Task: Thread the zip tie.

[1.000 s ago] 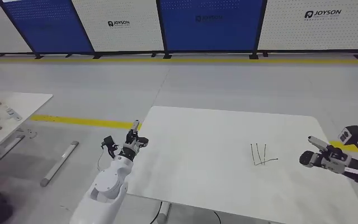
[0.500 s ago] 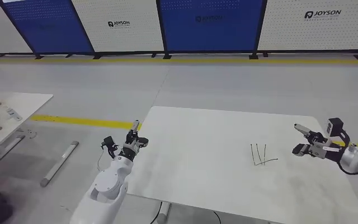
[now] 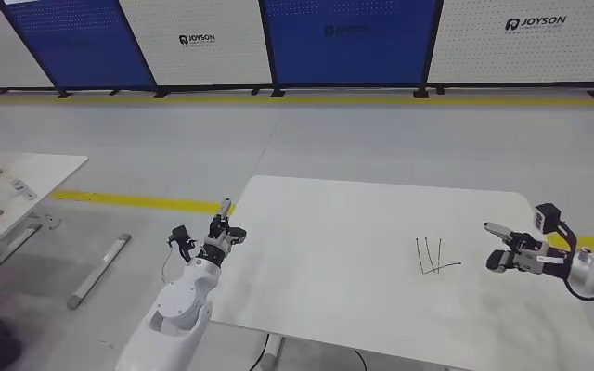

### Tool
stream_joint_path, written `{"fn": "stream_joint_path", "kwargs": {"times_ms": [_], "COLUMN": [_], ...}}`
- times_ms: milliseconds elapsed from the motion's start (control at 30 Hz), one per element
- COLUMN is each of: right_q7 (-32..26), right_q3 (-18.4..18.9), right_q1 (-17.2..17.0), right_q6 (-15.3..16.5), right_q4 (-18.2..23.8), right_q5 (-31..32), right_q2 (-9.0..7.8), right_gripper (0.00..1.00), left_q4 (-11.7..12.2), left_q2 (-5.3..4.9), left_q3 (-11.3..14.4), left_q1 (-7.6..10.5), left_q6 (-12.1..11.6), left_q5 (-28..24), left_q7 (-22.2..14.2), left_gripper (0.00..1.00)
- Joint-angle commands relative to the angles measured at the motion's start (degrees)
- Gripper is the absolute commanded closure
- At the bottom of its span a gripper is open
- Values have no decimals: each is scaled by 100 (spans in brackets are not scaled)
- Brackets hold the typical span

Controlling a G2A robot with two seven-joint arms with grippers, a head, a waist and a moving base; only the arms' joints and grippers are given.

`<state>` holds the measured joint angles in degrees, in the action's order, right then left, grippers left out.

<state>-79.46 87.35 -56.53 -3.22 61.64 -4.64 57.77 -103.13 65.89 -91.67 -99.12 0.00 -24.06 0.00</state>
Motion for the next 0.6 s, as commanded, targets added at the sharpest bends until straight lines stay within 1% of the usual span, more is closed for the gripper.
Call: {"fn": "stream_joint_path", "kwargs": {"times_ms": [0,100,567], "right_q7": [-18,-18,-18], "right_q3": [-244,-849,-849], "right_q1": [59,304,304], "right_q6": [179,320,320], "right_q4": [-87,-318,-318], "right_q5": [189,422,422], "right_q2": [-33,-84,-84], "right_gripper": [0,0,0], "left_q4": [0,0,0], "left_q2": [0,0,0], "left_q3": [0,0,0], "left_q1": [0,0,0], "left_q6": [0,0,0], "left_q5": [0,0,0], "left_q7": [0,0,0], "left_gripper": [0,0,0]}}
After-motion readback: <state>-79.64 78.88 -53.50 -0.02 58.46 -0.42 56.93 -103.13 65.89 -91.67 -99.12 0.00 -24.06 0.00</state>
